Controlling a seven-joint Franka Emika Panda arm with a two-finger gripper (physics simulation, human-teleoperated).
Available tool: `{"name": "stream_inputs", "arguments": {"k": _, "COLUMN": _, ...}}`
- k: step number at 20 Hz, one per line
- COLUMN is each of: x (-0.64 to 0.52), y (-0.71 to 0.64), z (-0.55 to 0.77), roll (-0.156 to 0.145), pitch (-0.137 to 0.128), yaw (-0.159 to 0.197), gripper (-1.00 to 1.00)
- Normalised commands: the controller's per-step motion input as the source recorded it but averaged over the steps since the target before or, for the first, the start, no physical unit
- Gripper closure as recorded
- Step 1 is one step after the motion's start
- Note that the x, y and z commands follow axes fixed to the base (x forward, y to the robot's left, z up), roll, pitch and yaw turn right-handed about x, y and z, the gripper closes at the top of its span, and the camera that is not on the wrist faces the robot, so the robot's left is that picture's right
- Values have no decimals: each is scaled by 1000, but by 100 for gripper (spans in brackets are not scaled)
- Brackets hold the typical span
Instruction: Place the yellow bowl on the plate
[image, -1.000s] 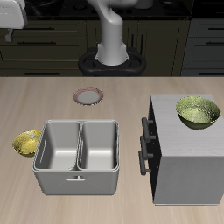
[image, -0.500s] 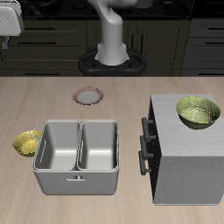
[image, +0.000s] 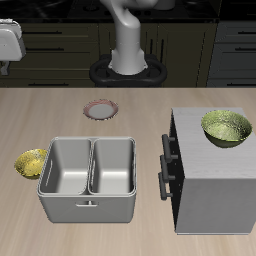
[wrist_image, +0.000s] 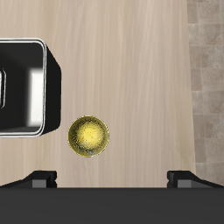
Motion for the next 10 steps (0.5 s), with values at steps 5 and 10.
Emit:
{"name": "stream_inputs", "arguments": {"k": 5, "x": 146, "y": -43, "z": -341, "roll": 31, "pitch": 16, "yaw": -7, "gripper": -100}}
{"name": "stream_inputs", "arguments": {"k": 10, "x": 101, "y": -31, "z": -308, "roll": 13, "pitch": 25, "yaw": 5, "gripper": -100}}
